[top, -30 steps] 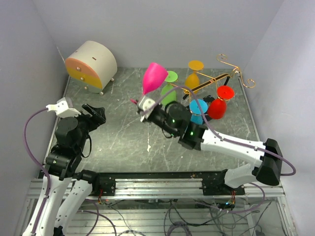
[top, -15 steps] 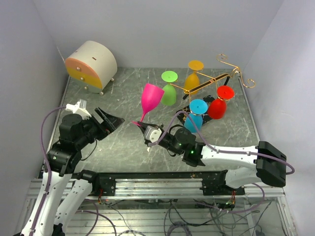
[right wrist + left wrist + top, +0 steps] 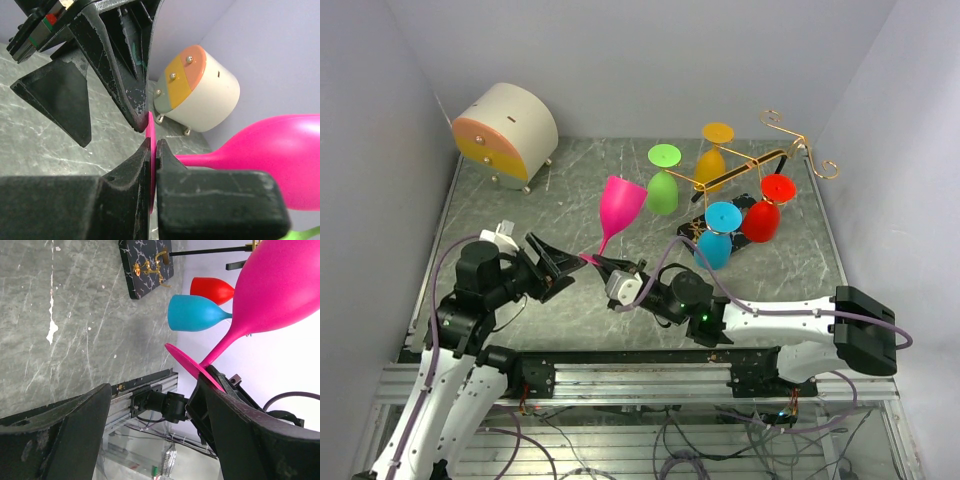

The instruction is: Take the wine glass off the wine glass rack

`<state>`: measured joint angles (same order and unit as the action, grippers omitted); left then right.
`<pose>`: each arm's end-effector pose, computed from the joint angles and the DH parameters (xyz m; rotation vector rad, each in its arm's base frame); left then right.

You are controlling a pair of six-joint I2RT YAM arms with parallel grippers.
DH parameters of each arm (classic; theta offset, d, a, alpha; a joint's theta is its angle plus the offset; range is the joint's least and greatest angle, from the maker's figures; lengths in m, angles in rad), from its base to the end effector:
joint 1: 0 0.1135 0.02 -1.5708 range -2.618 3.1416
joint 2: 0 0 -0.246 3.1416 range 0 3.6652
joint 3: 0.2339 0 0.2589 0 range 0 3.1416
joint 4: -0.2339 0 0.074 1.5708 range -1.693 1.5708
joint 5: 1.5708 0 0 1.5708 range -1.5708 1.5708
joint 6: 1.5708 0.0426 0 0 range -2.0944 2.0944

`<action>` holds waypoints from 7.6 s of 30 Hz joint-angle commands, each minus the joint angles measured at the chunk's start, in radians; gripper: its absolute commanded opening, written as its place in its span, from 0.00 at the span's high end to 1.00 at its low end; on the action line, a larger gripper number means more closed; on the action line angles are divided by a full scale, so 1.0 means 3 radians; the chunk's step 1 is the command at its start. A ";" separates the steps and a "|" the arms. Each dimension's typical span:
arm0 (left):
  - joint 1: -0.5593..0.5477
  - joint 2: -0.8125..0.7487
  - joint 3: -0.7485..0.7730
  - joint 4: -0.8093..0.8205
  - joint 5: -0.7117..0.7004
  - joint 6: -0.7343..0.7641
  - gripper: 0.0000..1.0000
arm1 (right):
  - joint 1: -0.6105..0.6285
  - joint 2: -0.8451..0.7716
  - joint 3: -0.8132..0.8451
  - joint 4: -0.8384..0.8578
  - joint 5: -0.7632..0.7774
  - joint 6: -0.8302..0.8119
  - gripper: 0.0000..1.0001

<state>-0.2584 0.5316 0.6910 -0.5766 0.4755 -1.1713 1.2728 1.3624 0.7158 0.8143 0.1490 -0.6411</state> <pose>0.1394 -0.0570 0.2921 -0.6566 2.1222 -1.3374 0.1002 0.3048 0.2697 -1.0827 0.9156 0.4190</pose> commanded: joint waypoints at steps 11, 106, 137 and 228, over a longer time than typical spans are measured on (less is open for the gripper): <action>0.0018 -0.0379 0.0319 -0.0386 -0.0548 -0.0260 0.17 | 0.0226 0.0020 -0.0187 0.0238 0.0141 0.0010 1.00; 0.0019 -0.1245 -0.0532 0.0285 -0.0763 -0.0534 0.93 | 0.0669 -0.0566 0.2500 -0.4077 0.0769 0.1724 0.46; 0.0018 -0.1472 -0.0135 -0.0062 -0.1240 0.0165 0.93 | -0.1793 0.0567 0.4201 -0.5265 -0.2261 0.2905 0.60; 0.0018 -0.0316 0.0605 -0.0495 -0.3042 0.2343 0.61 | -0.1176 0.3764 0.6230 -0.5540 -0.0500 0.2786 0.97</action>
<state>-0.2539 0.4355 0.8795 -0.7597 -0.4198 -0.4675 0.9184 2.4859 2.5652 -0.8543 -0.0086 0.2050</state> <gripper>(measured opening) 0.383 0.020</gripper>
